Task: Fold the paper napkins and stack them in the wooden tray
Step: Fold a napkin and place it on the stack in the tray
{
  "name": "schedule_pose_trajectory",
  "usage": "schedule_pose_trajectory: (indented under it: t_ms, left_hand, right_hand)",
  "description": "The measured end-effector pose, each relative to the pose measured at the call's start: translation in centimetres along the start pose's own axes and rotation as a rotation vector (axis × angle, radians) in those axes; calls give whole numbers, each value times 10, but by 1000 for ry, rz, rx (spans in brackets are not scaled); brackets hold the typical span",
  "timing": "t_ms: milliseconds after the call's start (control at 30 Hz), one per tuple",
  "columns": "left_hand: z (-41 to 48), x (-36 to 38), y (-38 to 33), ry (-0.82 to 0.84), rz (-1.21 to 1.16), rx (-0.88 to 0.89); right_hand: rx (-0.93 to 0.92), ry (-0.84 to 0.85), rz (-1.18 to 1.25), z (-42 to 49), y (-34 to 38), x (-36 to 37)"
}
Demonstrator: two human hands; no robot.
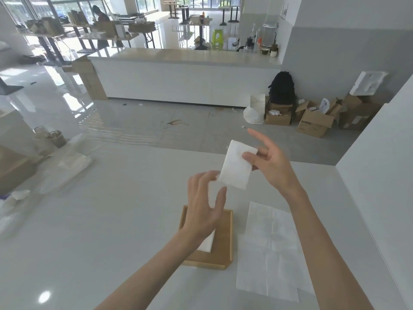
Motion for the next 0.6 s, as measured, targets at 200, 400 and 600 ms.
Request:
schedule_pose_trajectory:
  t_ms: [200, 400, 600]
  left_hand:
    - [50, -9, -6, 155, -513, -600]
    - [61, -6, 3, 59, -554, -603]
    - [75, -5, 0, 166, -441, -487]
  right_hand:
    - [-69, 329, -268, 16, 18, 9]
    - [-43, 68, -45, -2, 3, 10]
    - [-35, 44, -19, -29, -16, 18]
Point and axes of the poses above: each hand's wrist, its own z-axis towards the middle knuckle, its own x-axis out of the palm, y = z × x, the point moved 3 cm from there along z, towards the middle knuckle, and after that the axes turned 7 degrees about -z, right-handed, at the moved point
